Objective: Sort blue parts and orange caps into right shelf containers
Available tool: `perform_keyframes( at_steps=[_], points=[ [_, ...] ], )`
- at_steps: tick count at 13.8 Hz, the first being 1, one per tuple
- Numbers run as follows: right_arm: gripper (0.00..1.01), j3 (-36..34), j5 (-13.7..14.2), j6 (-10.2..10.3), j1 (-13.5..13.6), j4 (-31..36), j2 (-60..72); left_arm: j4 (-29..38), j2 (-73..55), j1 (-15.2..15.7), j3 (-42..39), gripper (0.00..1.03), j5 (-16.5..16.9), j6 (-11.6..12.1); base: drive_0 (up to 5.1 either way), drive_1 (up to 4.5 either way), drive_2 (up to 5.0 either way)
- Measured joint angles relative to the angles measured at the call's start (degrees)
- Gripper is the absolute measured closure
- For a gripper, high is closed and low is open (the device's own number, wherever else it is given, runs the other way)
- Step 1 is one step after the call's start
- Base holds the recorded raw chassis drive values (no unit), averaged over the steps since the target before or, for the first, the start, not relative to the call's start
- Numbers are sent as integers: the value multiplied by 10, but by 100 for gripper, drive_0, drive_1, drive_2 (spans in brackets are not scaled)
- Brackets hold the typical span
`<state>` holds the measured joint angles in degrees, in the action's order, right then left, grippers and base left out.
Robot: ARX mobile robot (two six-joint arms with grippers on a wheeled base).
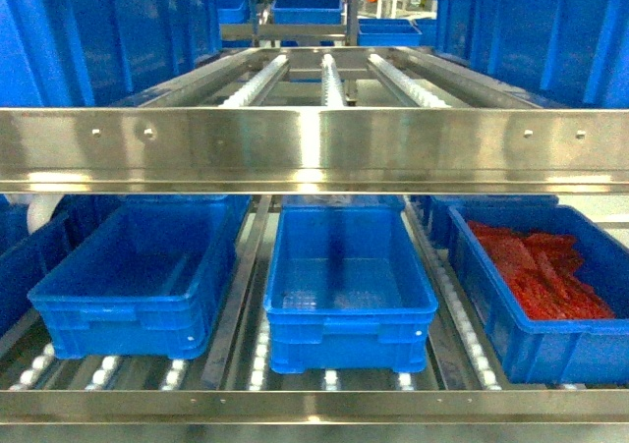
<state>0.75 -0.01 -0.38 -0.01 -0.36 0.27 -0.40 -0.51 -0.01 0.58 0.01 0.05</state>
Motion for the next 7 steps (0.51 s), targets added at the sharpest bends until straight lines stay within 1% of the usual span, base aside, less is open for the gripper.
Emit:
perform_keyframes(
  at_steps=[7],
  points=[
    [59,0,0,0,0,3,0,0,0,0,0,60,0,0,-492,249,249]
  ],
)
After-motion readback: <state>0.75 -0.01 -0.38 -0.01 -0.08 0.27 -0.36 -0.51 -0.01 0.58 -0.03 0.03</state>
